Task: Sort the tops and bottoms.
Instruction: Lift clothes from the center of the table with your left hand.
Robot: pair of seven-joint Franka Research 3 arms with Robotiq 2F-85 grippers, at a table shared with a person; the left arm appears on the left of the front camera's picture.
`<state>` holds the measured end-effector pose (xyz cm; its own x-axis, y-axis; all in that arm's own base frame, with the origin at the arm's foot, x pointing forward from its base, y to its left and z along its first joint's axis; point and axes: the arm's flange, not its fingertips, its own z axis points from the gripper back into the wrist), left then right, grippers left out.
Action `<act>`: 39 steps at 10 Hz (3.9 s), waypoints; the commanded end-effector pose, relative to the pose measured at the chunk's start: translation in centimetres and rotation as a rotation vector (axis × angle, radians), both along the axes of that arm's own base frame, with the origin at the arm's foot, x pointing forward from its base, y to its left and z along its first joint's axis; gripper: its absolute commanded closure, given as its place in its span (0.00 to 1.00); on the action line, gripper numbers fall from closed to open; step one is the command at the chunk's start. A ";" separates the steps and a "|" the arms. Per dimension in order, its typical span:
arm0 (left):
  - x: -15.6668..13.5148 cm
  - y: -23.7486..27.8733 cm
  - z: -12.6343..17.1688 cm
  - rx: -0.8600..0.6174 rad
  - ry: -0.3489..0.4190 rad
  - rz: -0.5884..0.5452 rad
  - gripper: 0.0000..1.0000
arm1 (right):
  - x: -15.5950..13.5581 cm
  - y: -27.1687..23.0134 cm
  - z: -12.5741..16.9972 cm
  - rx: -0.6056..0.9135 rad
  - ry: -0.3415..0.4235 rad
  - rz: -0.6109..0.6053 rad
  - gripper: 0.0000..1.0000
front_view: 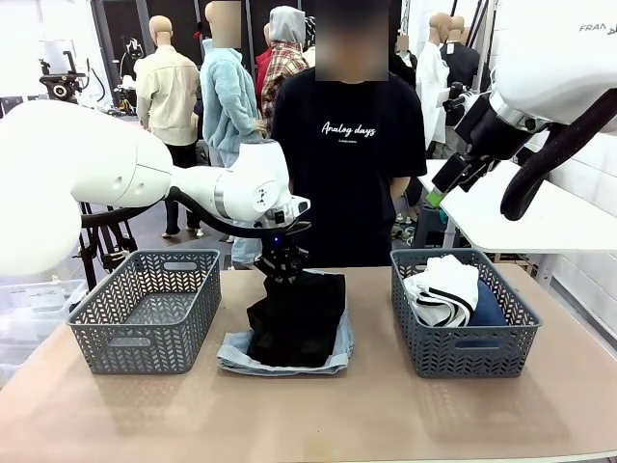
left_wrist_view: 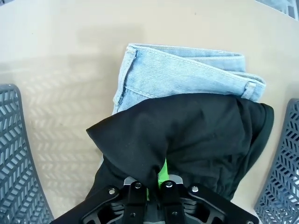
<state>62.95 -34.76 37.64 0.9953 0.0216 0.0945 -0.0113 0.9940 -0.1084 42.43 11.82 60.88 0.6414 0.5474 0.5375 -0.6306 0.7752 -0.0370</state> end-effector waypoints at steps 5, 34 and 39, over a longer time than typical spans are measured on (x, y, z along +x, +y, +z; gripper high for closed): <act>-7.1 -0.3 9.9 -0.035 -0.209 -0.036 1.00 | -0.1 -0.1 -0.3 0.005 0.005 0.006 0.00; -16.0 -2.4 27.0 0.043 -0.437 -0.219 1.00 | -0.1 -0.1 -0.3 0.005 0.005 0.006 0.00; -16.0 -2.4 27.0 0.043 -0.437 -0.219 1.00 | -0.1 -0.1 -0.3 0.005 0.005 0.006 0.00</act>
<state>46.94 -37.37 64.04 0.8433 -0.1997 0.4990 0.2407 0.9704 -0.0183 42.44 11.78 60.89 0.6419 0.5469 0.5375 -0.6299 0.7758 -0.0372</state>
